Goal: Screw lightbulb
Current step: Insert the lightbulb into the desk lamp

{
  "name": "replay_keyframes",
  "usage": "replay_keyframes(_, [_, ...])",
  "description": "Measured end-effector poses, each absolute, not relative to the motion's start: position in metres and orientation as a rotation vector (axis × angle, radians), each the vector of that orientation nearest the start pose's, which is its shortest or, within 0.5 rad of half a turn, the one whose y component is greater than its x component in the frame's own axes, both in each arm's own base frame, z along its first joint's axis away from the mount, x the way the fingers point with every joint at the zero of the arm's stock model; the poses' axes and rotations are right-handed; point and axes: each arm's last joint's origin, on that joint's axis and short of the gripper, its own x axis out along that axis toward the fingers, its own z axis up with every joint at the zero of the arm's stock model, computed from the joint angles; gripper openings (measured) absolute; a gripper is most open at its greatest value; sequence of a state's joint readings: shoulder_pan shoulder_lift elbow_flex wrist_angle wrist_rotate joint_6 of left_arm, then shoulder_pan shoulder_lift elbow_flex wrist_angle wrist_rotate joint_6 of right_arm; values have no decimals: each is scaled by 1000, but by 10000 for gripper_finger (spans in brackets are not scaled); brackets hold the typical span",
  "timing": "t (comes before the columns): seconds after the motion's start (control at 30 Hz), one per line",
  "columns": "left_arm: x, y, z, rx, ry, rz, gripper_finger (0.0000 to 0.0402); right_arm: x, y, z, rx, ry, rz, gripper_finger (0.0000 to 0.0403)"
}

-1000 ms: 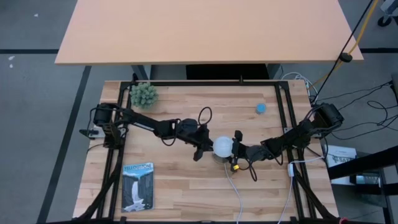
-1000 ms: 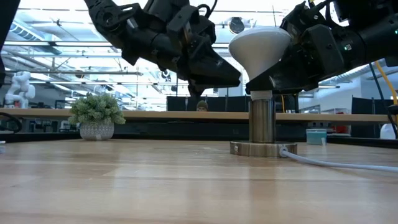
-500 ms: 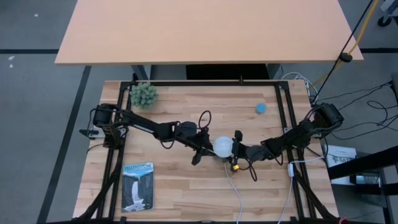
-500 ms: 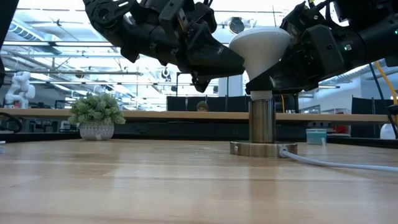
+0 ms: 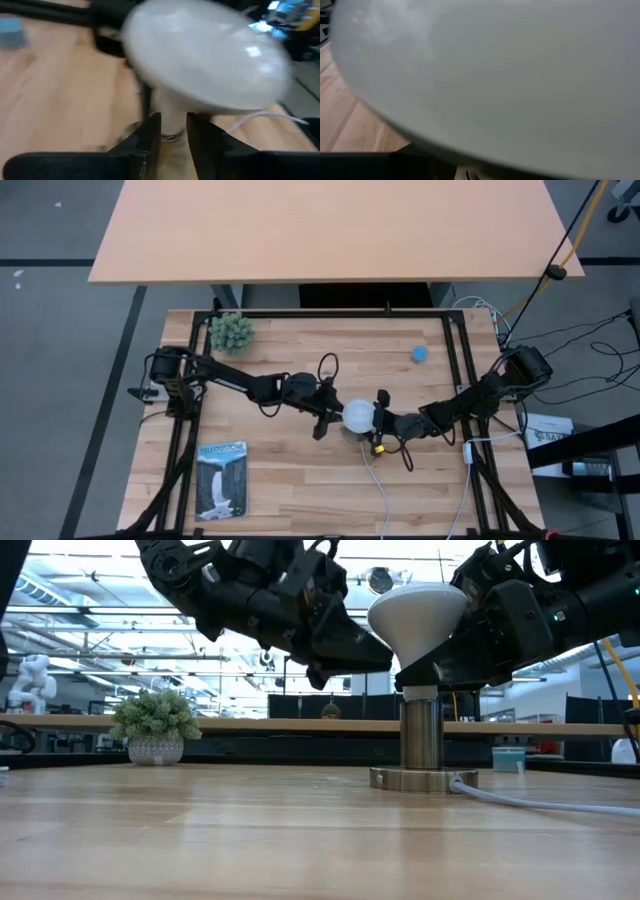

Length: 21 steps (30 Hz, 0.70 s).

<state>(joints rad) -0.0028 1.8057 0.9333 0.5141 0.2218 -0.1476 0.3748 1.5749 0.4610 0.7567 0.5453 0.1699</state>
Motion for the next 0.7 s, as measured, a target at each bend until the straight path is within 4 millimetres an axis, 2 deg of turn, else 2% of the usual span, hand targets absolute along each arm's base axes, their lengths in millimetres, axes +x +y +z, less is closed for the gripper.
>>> replay_keyframes(0.2, [373,-1,173,-238,425,-160,96,256,85,142,10,305,-195,212])
replay_keyframes(0.4, [371,-21,170,-242,470,-238,96,256,85,142,10,306,-195,212])
replay_keyframes(0.57, [370,-43,172,-145,438,-224,96,256,85,142,10,306,-195,212])
replay_keyframes(0.7, [372,-45,176,-109,389,-228,96,256,85,142,10,306,-195,212])
